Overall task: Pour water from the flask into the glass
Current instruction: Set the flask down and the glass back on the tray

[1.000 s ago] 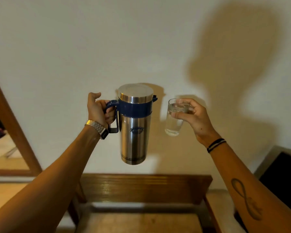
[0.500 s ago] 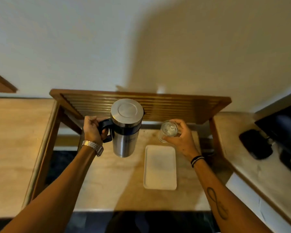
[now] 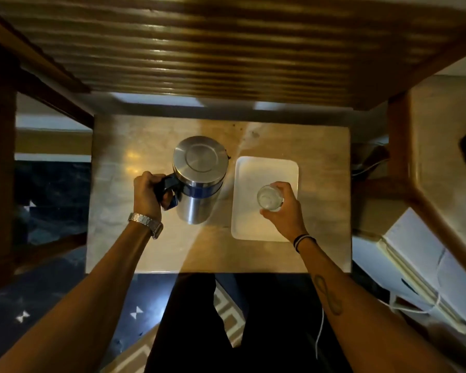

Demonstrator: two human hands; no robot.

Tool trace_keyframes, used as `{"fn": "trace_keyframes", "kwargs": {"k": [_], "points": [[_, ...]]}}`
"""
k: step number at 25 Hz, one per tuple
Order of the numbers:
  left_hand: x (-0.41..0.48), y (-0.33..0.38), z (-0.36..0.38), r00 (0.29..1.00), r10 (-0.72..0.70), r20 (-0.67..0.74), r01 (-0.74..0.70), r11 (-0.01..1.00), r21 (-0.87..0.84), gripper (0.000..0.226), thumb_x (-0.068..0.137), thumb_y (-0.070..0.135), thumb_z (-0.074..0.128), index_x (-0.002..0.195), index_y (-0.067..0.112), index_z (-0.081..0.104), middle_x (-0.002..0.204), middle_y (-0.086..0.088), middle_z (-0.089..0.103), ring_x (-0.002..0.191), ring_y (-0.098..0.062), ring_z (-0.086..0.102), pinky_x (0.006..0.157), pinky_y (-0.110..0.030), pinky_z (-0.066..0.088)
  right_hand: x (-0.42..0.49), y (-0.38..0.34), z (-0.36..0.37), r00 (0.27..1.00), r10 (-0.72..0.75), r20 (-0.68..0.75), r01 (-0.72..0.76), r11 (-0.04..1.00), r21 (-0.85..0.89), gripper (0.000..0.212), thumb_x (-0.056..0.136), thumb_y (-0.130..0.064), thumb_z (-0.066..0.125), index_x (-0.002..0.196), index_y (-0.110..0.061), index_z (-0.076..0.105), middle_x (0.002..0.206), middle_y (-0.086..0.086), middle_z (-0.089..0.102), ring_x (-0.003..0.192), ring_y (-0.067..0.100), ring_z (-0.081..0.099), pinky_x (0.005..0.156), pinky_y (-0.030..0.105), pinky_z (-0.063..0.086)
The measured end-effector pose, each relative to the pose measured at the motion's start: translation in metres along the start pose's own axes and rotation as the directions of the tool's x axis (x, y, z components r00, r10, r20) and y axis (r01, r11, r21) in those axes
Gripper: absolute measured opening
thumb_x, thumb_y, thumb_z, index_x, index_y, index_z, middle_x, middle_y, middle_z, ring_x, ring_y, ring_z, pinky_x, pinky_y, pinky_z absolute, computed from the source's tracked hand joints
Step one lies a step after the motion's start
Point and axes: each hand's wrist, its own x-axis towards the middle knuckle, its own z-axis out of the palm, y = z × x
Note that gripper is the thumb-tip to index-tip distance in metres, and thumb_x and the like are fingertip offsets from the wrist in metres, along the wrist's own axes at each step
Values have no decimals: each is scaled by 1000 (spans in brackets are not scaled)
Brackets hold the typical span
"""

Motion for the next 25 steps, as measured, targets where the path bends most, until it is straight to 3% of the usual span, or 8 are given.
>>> {"fn": "trace_keyframes", "kwargs": {"k": [3,6,14,17,19,22,23,25], "points": [[10,-3,-1,999,30,36,-30,999,-14,26,65,33,50,41,24,52,45,4,43,35,-13,35,45,-23,18,9,12,7,1000,0,-11,0,1000,-15,79,73,9,95,140,-9,56,135,-1,60,126,20,58,105,31,51],[18,-2,3,998,66,-5,-66,998,-9,35,70,25,48,39,21,65,46,11,58,40,-7,51,41,-17,31,18,15,13,999,-17,-35,17,1000,-20,78,76,10,92,143,-7,56,135,-2,60,127,21,58,102,20,50],[18,-15,-7,996,60,-72,-64,996,-59,42,74,20,41,44,25,69,49,13,61,39,-5,50,41,-14,31,22,22,21,998,-2,-64,2,1000,1,77,81,8,90,147,-11,55,144,2,62,135,24,56,116,39,50],[11,-19,-21,993,111,-44,-111,994,11,47,77,18,38,42,26,68,43,16,52,39,-3,45,43,-19,24,19,23,15,1000,14,-19,-15,1000,-26,85,80,5,93,153,-12,52,155,10,60,144,31,55,122,50,50],[9,-18,-30,993,96,-65,-93,994,56,46,75,18,39,39,25,66,44,17,51,42,-4,45,45,-18,31,16,18,9,1000,22,14,-21,998,-64,94,81,0,94,160,-13,46,163,10,54,150,32,51,124,51,48],[10,-15,-43,984,174,-25,-163,955,248,36,81,16,44,52,16,66,55,-4,52,60,-20,45,57,-26,36,8,5,-2,1000,27,-2,-27,997,-68,100,82,-3,95,165,-15,41,168,11,49,151,35,49,124,54,47],[4,-10,-43,972,235,18,-228,920,317,37,85,15,46,55,20,66,57,-1,52,61,-16,46,58,-27,36,2,0,-7,1000,-1,-27,-1,996,-84,100,83,-4,94,166,-16,40,168,12,48,151,35,49,123,55,48],[7,-15,-42,978,201,56,-207,908,364,43,92,10,45,57,29,62,62,8,55,60,-8,45,60,-25,37,0,-3,-14,999,3,-53,-10,991,-130,98,85,-8,93,167,-18,39,168,12,48,151,35,48,122,55,49]]}}
